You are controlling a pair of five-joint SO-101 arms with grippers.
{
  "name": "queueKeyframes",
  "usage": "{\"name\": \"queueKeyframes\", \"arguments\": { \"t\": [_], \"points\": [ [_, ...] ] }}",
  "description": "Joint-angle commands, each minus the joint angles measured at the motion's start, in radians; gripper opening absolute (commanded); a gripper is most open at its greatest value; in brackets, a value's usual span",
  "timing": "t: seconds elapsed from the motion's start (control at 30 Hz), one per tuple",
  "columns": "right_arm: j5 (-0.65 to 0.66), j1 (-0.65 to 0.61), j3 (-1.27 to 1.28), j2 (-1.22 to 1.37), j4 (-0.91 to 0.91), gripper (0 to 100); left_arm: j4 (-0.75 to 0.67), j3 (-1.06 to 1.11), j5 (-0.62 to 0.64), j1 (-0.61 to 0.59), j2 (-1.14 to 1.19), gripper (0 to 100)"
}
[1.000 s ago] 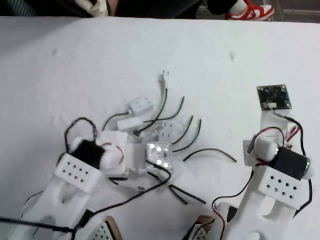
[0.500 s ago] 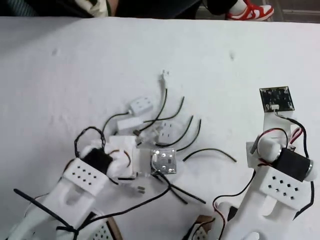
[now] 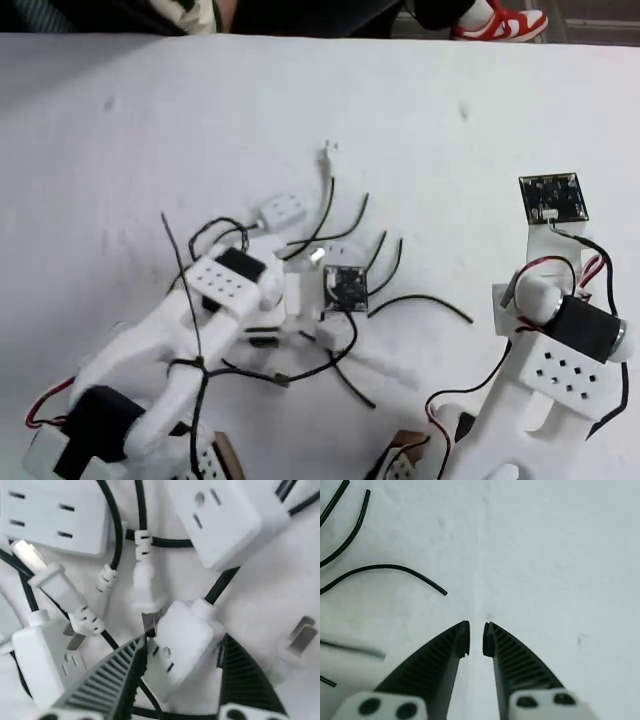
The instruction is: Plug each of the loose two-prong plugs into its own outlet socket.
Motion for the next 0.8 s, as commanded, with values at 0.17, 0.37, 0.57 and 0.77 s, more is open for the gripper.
{"name": "queueKeyframes", "arguments": {
  "t": [0.17, 0.37, 0.57, 0.77],
  "points": [
    [0.006, 0.007, -0.005, 0.002, -0.010, 6.0, -0.035, -0.031, 0.190, -0.028, 0.013, 3],
    [0.006, 0.007, -0.005, 0.002, -0.010, 6.0, 0.091, -0.155, 0.318, -0.130, 0.013, 2],
    [0.006, 0.005, -0.005, 0.002, -0.010, 6.0, 0.436, -0.408, 0.368, -0.180, 0.013, 2],
    [0.006, 0.005, -0.005, 0.002, -0.010, 6.0, 0.675, -0.600, 0.384, -0.243, 0.013, 2]
  ]
}}
